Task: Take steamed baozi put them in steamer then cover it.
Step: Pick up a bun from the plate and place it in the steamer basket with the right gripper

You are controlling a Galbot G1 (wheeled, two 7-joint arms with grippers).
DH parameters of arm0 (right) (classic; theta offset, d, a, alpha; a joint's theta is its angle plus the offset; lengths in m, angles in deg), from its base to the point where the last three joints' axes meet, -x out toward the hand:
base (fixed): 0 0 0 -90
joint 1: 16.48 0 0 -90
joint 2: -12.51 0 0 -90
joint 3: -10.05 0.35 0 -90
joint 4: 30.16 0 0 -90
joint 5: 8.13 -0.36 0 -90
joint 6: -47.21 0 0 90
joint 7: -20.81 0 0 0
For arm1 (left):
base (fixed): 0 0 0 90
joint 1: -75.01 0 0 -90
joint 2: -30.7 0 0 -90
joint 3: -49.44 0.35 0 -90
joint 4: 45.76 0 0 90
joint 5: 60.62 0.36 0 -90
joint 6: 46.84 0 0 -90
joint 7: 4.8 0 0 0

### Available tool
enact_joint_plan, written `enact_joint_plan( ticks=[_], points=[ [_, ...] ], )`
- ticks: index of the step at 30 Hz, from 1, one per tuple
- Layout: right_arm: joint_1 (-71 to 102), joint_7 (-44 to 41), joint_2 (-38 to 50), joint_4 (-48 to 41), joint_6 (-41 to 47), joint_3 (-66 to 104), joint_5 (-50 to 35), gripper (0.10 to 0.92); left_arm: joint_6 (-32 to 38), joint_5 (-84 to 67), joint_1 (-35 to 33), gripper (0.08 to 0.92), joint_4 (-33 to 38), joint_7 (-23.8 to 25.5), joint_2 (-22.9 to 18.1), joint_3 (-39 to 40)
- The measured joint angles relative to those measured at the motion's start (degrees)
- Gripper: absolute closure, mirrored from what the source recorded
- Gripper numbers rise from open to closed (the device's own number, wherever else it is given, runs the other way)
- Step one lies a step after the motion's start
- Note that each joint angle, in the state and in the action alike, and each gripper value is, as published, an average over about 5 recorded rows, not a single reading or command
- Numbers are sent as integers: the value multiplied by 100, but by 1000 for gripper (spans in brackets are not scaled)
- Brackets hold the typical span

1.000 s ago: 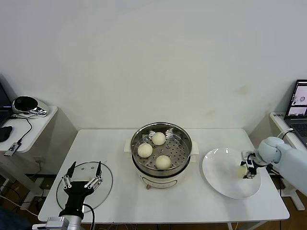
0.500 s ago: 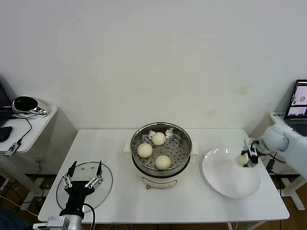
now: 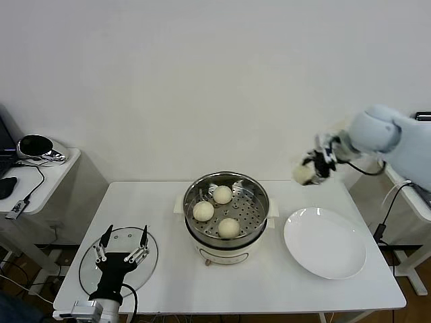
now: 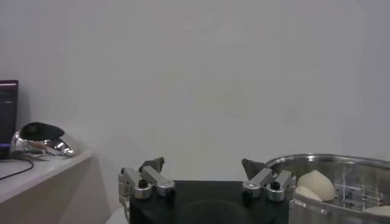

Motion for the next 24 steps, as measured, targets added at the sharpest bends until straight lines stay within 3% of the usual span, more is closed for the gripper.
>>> enact_joint_plan(
  ticks=[10, 24],
  points=[
    [-119, 620, -1041, 121, 816, -383, -1068, 423, 17, 16, -55, 177, 46, -4, -28, -69],
    [706, 898, -1681, -207, 1167, -427, -1058, 427, 12, 19, -10, 177, 73, -11, -94, -44]
  ],
)
